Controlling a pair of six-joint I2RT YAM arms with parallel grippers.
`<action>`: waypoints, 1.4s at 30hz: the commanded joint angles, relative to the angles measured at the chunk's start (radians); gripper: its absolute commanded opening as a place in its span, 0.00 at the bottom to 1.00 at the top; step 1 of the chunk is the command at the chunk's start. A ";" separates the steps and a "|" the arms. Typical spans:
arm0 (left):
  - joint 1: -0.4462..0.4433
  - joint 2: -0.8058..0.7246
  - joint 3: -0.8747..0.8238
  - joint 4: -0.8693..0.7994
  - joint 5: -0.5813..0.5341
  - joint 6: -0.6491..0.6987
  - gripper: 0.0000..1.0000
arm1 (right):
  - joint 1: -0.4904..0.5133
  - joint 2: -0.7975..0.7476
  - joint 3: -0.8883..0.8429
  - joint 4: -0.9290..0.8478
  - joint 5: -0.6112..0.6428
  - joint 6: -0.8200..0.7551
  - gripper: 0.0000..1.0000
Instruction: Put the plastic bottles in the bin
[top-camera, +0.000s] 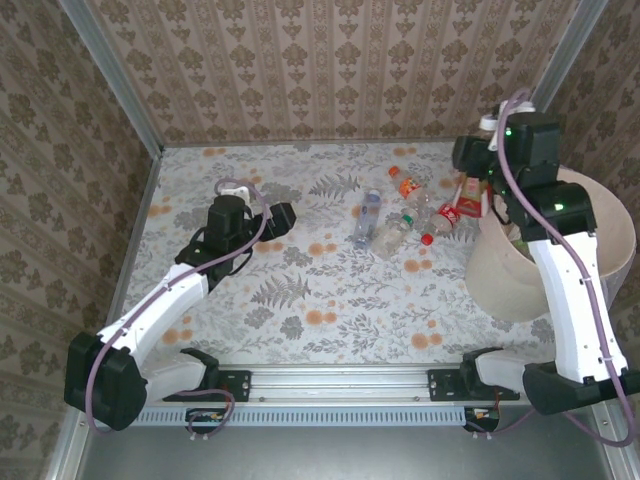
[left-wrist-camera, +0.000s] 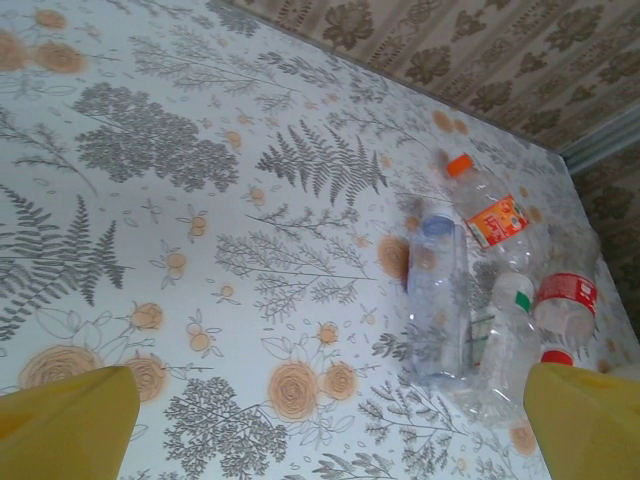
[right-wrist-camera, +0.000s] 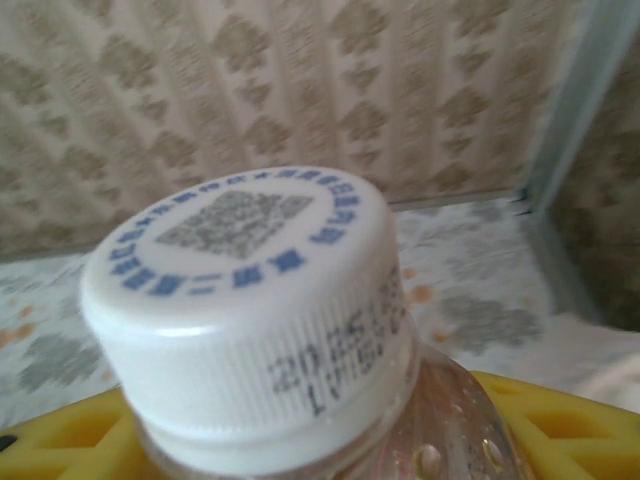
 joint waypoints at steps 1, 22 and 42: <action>0.012 0.004 -0.002 -0.007 -0.034 -0.040 1.00 | -0.080 0.000 0.093 -0.124 0.110 -0.085 0.51; 0.012 0.072 0.037 -0.035 0.001 -0.069 1.00 | -0.517 0.095 0.072 -0.382 -0.036 -0.108 0.58; 0.040 0.125 0.039 -0.032 0.012 -0.082 1.00 | -0.451 0.056 0.012 -0.283 -0.096 -0.036 1.00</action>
